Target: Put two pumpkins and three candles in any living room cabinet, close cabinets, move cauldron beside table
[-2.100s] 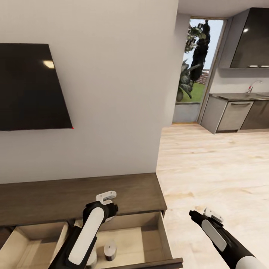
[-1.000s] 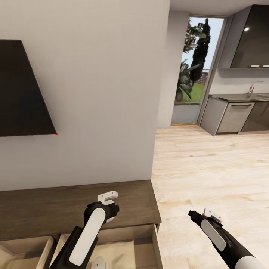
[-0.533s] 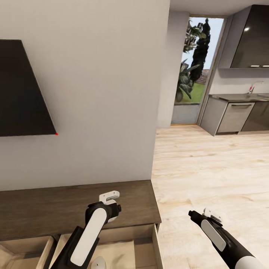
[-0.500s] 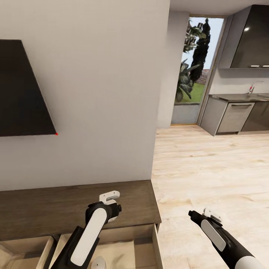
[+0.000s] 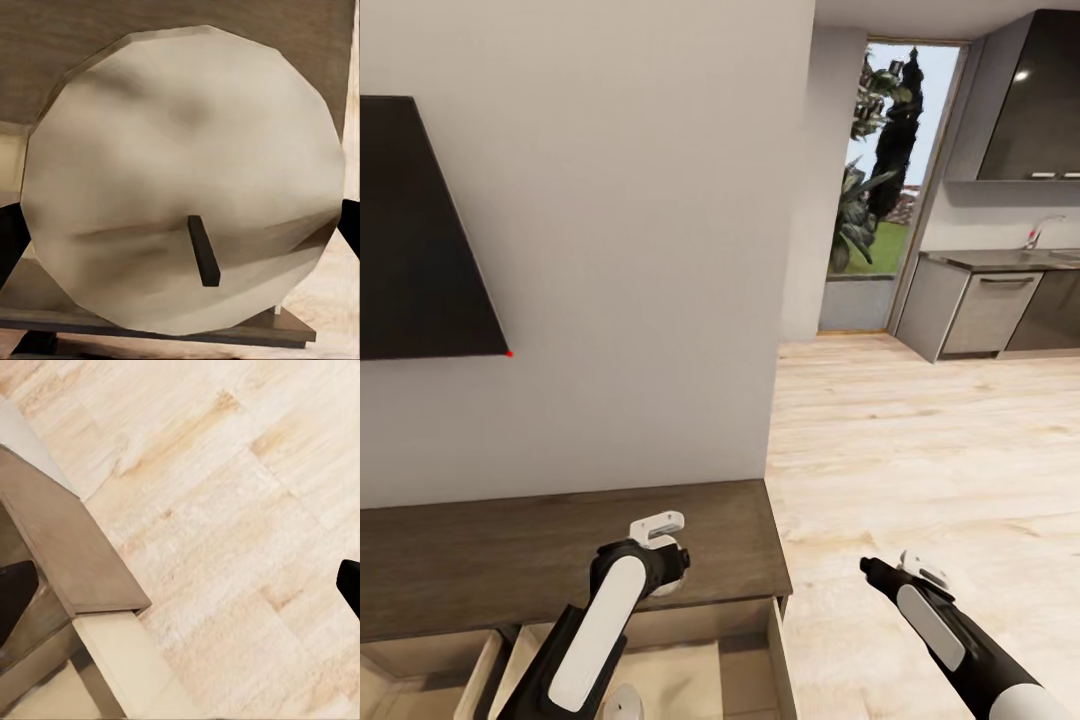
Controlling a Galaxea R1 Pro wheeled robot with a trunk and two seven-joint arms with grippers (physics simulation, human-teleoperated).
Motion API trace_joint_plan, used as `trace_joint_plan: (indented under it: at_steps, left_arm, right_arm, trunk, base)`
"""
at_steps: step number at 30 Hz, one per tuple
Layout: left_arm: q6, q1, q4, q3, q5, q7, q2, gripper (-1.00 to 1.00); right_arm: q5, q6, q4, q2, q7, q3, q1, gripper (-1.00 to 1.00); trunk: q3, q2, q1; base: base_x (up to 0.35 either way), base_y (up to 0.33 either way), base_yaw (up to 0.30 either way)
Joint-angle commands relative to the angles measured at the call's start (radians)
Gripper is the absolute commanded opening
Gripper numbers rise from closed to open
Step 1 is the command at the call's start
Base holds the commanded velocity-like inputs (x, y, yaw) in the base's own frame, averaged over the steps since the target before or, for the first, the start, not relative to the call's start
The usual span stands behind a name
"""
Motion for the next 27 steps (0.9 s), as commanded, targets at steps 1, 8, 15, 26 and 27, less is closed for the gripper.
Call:
trace_joint_plan:
  at_steps: [1, 8, 15, 26, 27]
  left_arm:
    - [0.007, -0.001, -0.001, -0.001, 0.015, 0.010, 0.000, -1.00]
    - [0.007, -0.001, 0.002, -0.004, 0.088, 0.009, 0.003, -1.00]
    - [0.006, -0.001, 0.003, -0.004, 0.151, 0.008, 0.005, -1.00]
    - [0.004, -0.002, 0.009, -0.004, 0.209, 0.009, 0.005, -1.00]
    - [0.004, -0.002, 0.009, -0.004, 0.210, 0.009, 0.005, -1.00]
  right_arm:
    - [-0.005, 0.004, -0.005, -0.002, 0.000, 0.005, -0.001, 1.00]
    - [-0.017, 0.164, -0.209, -0.036, 0.035, -0.005, -0.001, 1.00]
    - [-0.074, 0.289, -0.388, -0.112, 0.033, -0.143, -0.001, 1.00]
    - [-0.085, 0.444, -0.405, -0.124, 0.033, -0.320, -0.001, 1.00]
    - [-0.087, 0.447, -0.406, -0.124, 0.034, -0.322, 0.000, 1.00]
  trunk:
    - [-0.004, -0.008, 0.004]
    - [-0.026, -0.057, 0.031]
    - [-0.048, -0.106, 0.058]
    - [-0.083, -0.183, 0.100]
    - [-0.086, -0.190, 0.104]
  base:
    - [0.000, 0.000, 0.000]
    - [0.000, 0.000, 0.000]
    - [0.000, 0.000, 0.000]
    - [0.000, 0.000, 0.000]
    - [0.000, 0.000, 0.000]
